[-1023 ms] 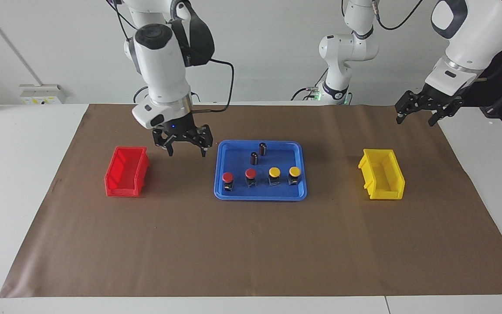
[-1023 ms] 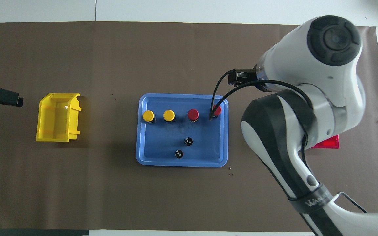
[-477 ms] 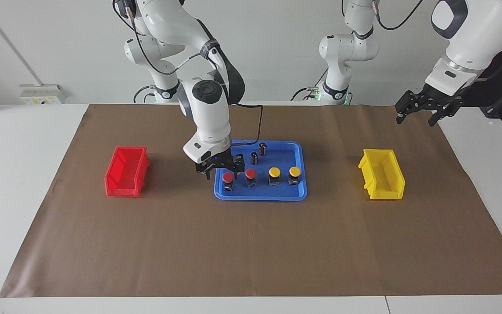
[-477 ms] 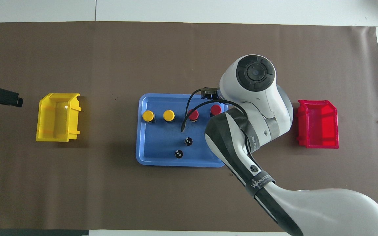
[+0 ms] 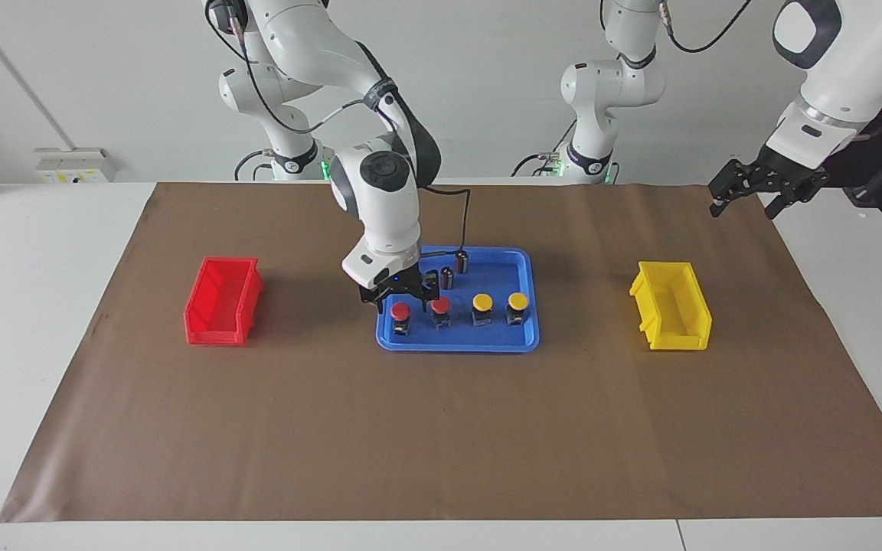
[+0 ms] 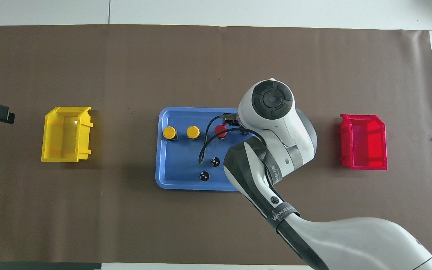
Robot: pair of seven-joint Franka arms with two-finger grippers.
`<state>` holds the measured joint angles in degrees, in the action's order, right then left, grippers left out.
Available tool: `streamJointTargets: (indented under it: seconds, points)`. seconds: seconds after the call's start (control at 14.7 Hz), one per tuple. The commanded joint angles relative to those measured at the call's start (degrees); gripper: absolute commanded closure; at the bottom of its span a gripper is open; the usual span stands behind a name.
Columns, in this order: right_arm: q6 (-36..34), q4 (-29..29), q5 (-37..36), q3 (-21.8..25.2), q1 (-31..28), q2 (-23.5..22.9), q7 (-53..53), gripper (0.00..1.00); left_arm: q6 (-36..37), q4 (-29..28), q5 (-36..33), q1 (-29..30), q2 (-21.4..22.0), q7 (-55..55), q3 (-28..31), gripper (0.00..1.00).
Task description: Sort red and yellow buttons by color
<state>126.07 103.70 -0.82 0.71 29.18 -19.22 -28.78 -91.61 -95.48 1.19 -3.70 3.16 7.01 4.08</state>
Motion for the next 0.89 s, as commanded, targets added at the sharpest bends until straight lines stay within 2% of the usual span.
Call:
streamJointTargets:
  seconds: [0.0, 0.2, 0.34, 0.41, 0.55, 0.68, 0.82]
  points:
    - [1.0, 0.9, -0.4, 0.3, 0.1, -0.2, 0.9, 0.12, 0.2, -1.6, 0.3, 0.7, 1.7, 0.3, -0.5, 0.0]
    - [1.2, 1.8, -0.4, 0.3, -0.1, -0.1, 2.1, 0.21, -0.3, -1.7, 0.2, 0.7, 1.6, -0.1, -0.5, 0.0]
    - [3.1, 3.2, -0.4, 0.3, -0.2, -0.2, 2.2, 0.31, -1.6, -1.7, -0.5, 0.7, 1.6, -1.5, -0.5, 0.0]
    - [3.7, 3.6, -0.4, 0.3, -0.3, -0.1, 2.2, 0.41, -2.2, -2.1, -1.1, 0.5, 1.6, -2.1, -0.5, 0.0]
    - [2.4, 3.0, -0.3, 0.3, -0.6, -0.1, 2.7, 0.68, -5.9, -4.2, -1.1, 0.3, 1.9, -4.1, -1.1, 0.0]
    - [-0.8, -0.5, -0.2, 0.3, -1.0, -0.3, 2.8, 0.82, -12.0, -9.3, -1.1, -2.2, 3.0, -10.7, -3.1, 0.01]
    - [-6.3, -7.5, 0.5, 0.3, -1.8, -1.4, 2.9, 0.82, -17.2, -12.7, -1.1, -7.9, 2.2, -19.6, -3.4, 0.03]
